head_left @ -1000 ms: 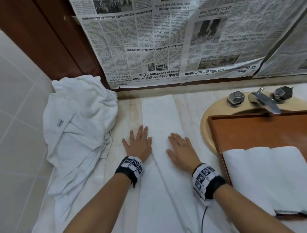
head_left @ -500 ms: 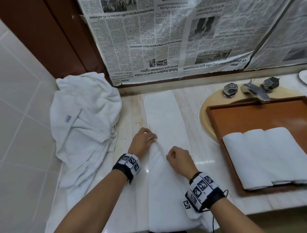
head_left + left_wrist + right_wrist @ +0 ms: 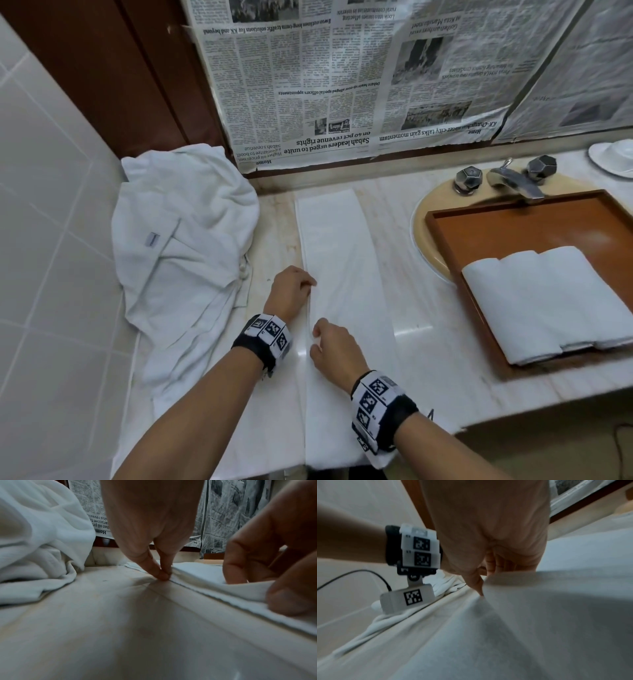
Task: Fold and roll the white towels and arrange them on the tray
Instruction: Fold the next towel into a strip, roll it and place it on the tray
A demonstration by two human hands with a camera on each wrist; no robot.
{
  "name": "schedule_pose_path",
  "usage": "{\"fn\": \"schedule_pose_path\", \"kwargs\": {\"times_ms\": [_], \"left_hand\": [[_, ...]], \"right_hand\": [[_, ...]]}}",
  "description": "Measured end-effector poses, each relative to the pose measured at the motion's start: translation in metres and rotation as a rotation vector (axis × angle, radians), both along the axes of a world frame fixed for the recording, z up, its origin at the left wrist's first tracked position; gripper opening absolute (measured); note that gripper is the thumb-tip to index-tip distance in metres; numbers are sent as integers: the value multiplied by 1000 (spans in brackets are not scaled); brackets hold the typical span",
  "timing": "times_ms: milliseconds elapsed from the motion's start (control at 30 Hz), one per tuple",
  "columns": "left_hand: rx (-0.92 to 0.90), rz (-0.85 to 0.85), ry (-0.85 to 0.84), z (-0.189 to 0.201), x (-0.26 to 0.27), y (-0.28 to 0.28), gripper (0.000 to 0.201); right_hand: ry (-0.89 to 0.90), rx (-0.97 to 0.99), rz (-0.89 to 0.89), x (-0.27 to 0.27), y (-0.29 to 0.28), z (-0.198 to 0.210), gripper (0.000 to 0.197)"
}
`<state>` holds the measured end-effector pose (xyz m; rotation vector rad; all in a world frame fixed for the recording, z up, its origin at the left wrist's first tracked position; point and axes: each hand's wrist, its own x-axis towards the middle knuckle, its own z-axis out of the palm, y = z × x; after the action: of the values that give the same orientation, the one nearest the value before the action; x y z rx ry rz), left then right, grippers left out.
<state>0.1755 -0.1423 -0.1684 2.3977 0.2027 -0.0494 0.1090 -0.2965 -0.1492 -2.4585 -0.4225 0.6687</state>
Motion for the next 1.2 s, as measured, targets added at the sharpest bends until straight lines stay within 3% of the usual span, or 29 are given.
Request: {"fn": "schedule_pose_path", "kwargs": {"times_ms": [200,367,467,567,833,933,1000,1067,1200], "left_hand": [[29,65,29,-3,-6,2,26],[44,0,40,-7,-21,-8,36],[73,3,7,-12,-25,-13,44],[194,49,57,-10,-12,-22,52],[376,50,264,-27,3,-26,54],[359,107,314,-24,-1,-17,54],[342,141,340,-20,1,-14,55],[306,177,301,-14,11,-14,57],[271,101,177,-14,50,-24,56]], "right_hand": [[-58,-98,70,-5,4,-1,23],[-78,-149,315,-8,-17,10,35],[-210,-41,271,24,-35,10,37],[-408,-26,204,72,-42,-1,51],[-309,-297,446,131,-40,-37,62],[-309,-330,375,149,-65,-41,60],[-252,-324,217,163,-77,-36,59],[-247,-269,113,175,-75,-31,61],[-296,-205,278,183,-38,-28,78]]}}
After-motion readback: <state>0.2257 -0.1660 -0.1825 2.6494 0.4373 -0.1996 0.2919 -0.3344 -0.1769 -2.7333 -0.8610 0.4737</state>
